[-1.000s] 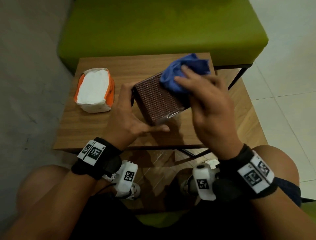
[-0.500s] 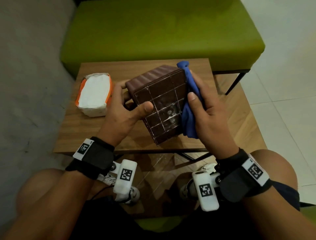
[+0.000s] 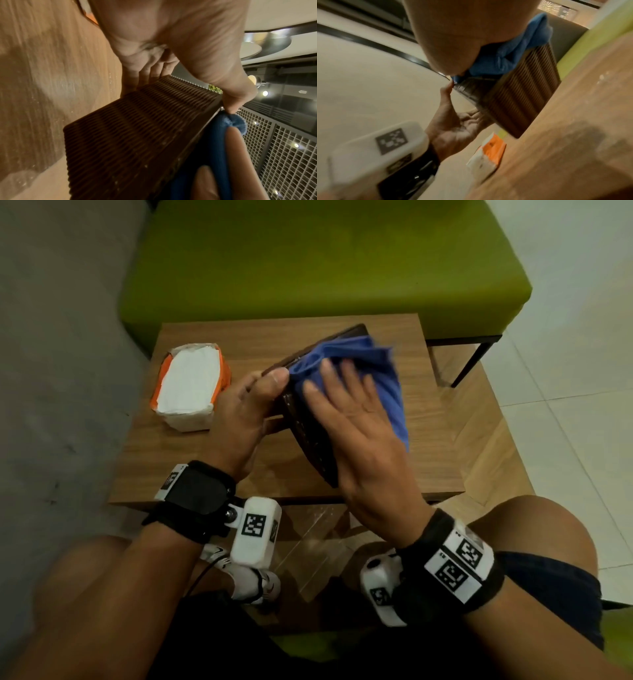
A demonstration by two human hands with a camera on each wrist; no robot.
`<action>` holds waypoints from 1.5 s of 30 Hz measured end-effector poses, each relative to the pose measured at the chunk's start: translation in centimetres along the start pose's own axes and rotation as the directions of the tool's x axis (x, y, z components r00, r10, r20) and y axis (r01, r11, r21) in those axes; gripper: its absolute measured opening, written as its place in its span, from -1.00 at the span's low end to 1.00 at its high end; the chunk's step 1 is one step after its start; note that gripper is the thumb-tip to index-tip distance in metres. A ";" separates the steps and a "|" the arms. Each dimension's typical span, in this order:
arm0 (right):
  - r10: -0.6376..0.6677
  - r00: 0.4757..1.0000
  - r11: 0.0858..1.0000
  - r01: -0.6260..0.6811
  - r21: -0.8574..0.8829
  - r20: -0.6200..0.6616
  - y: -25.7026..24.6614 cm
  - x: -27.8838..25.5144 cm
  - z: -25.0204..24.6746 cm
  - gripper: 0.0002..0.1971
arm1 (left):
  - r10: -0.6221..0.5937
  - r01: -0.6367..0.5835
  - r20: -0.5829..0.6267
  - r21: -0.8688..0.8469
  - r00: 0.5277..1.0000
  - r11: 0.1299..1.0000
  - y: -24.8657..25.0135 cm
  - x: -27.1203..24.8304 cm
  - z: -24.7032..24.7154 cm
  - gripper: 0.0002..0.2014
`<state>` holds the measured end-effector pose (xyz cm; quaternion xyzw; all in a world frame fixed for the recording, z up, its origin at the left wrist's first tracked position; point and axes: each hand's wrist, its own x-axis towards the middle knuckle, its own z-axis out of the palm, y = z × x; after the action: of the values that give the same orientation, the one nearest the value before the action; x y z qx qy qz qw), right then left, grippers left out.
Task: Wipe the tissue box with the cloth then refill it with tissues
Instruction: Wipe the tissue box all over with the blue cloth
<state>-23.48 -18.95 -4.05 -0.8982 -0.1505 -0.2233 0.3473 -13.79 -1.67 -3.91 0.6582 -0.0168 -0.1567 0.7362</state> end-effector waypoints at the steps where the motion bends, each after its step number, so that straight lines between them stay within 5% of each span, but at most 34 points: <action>1: -0.052 0.998 0.998 0.053 -0.023 0.045 0.5 0.1 -0.5 -0.49 | 0.005 -0.005 -0.004 0.005 1.000 1.000 0.1 0.1 -0.1 -0.17; 6: 0.041 0.998 0.996 -0.044 -0.073 -0.044 1.1 2.0 -2.0 -0.50 | -0.004 0.003 0.022 0.037 1.000 0.999 0.4 -0.2 -0.4 -0.17; 11: -0.148 0.988 0.961 0.151 -0.233 0.032 0.2 -0.2 -1.3 -0.56 | -0.008 0.011 -0.038 0.057 0.999 0.998 0.9 -0.6 -0.3 -0.31; 15: 0.050 0.978 0.975 -0.092 -0.203 -0.202 1.0 1.3 -2.3 -0.62 | -0.006 0.008 -0.019 0.107 1.000 0.994 0.6 -0.9 0.3 -0.34; 20: -0.149 0.989 0.959 0.144 -0.246 -0.002 -0.5 -0.1 -1.7 -0.70 | 0.015 -0.013 -0.052 0.055 0.999 0.998 1.4 -1.1 0.4 -0.07; 26: 0.032 0.984 0.983 -0.063 -0.175 -0.175 -0.7 3.1 -2.7 -0.66 | 0.019 -0.017 -0.021 0.100 1.000 0.995 1.8 -1.4 1.3 -0.03; 32: -0.108 0.989 0.982 0.122 -0.143 0.102 -1.1 -0.4 -2.6 -0.62 | 0.023 -0.017 -0.064 0.102 0.998 0.995 2.1 -1.4 0.5 -0.09; 34: -0.065 0.998 0.987 0.067 -0.149 0.013 -0.7 0.7 -2.7 -0.67 | -0.009 0.011 -0.012 0.147 1.000 0.989 1.8 -1.6 0.9 -0.22; 37: -0.020 0.989 0.995 0.005 -0.100 -0.146 -1.7 2.4 -2.3 -0.69 | -0.031 0.031 -0.002 0.132 1.000 0.991 2.2 -1.6 1.4 -0.12; 40: -0.069 0.997 0.992 0.065 -0.108 -0.034 -2.4 0.5 -2.1 -0.65 | 0.015 -0.016 0.011 0.133 1.000 0.991 2.6 -1.1 0.7 -0.41; 42: -0.104 0.994 0.989 0.106 -0.108 0.020 -1.8 0.0 -2.4 -0.67 | -0.002 0.001 0.007 0.119 1.000 0.993 2.5 -1.3 0.7 -0.29; 45: -0.020 0.991 0.995 0.006 -0.103 -0.134 -0.3 2.0 -2.6 -0.70 | -0.064 0.062 0.021 0.079 0.998 0.995 1.5 -1.5 0.7 -0.24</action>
<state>-22.71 -20.30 -1.12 -0.8966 -0.1207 -0.2933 0.3090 -15.05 -1.88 -2.10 0.6848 -0.0108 -0.1869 0.7043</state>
